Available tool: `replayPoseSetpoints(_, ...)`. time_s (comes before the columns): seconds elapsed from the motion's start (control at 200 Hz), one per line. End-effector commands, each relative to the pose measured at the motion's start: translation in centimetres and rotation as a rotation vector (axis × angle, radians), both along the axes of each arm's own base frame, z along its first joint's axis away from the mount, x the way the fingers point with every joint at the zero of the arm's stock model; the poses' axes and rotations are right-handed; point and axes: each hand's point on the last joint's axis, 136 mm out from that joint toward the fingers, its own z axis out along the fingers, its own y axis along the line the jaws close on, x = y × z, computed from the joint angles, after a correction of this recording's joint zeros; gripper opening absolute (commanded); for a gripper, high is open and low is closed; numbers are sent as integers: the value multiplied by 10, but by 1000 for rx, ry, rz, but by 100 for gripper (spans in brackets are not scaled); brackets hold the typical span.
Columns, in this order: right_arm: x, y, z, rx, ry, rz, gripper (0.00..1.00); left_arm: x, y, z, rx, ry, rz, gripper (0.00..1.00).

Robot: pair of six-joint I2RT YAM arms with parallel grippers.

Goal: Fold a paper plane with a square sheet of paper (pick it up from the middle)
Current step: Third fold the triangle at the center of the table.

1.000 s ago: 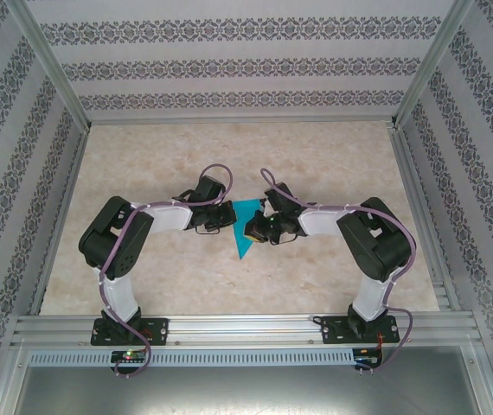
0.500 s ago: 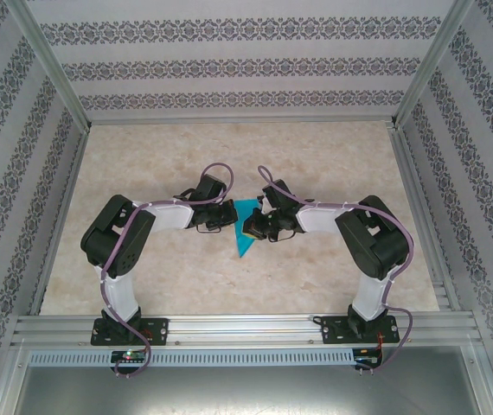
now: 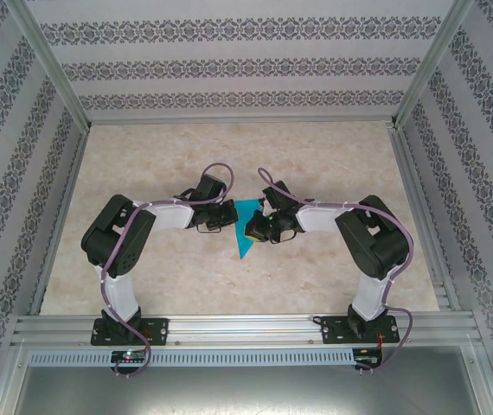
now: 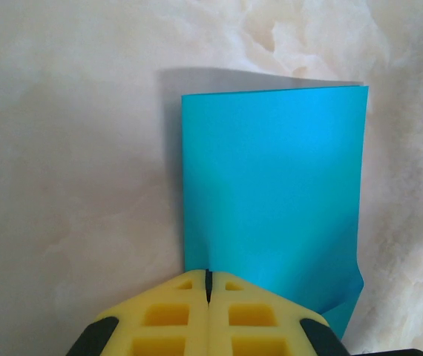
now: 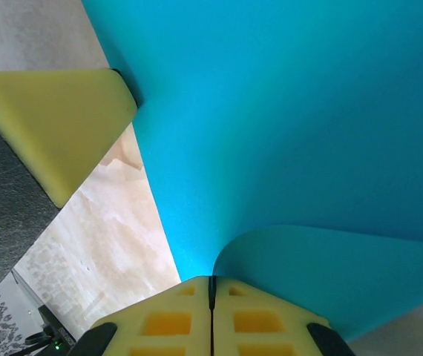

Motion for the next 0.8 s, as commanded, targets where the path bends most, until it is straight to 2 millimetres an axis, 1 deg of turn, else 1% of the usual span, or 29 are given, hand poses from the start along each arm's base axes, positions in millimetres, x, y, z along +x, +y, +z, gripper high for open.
replayPoseSetpoints(0.0,3,7,1,10,-22,22,6,-8,9,-24,36,70,8,6)
replayPoseSetpoints(0.09,6,12,5,45,-31,20,6,-8,9,-24,36,70,7,6)
replayPoseSetpoints(0.19,8,12,5,46,-34,16,6,-9,9,-25,37,74,7,6)
replayPoseSetpoints(0.55,7,5,-6,18,-10,-6,6,-10,9,-26,36,74,6,6)
replayPoseSetpoints(0.799,8,0,-7,2,-16,-22,6,-11,10,-27,40,76,8,6)
